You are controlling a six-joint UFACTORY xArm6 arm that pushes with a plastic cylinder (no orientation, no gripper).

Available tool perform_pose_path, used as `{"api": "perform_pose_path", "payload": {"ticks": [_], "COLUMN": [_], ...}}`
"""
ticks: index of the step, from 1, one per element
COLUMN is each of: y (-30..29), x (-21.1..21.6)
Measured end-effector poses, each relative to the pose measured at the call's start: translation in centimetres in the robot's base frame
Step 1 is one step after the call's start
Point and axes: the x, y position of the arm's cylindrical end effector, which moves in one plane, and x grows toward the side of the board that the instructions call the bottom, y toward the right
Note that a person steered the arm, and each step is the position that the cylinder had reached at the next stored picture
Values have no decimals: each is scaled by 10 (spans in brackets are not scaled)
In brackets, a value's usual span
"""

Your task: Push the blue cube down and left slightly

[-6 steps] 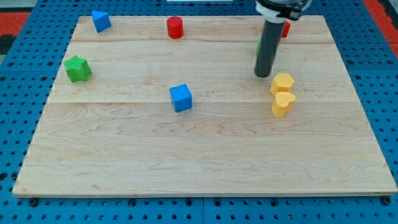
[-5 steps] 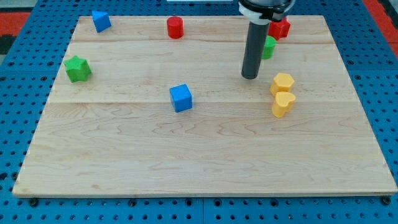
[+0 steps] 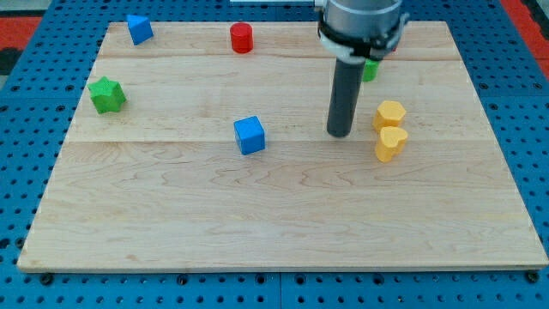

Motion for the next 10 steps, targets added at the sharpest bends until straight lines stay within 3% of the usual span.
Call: {"api": "perform_pose_path", "payload": {"ticks": [1,3,4,5,6,7,8,9,10], "y": [-59,-106,-110,-56,-51,-116,-123,-64,-68], "x": [5,-42,3,25,-22,-24,29,50,52]}}
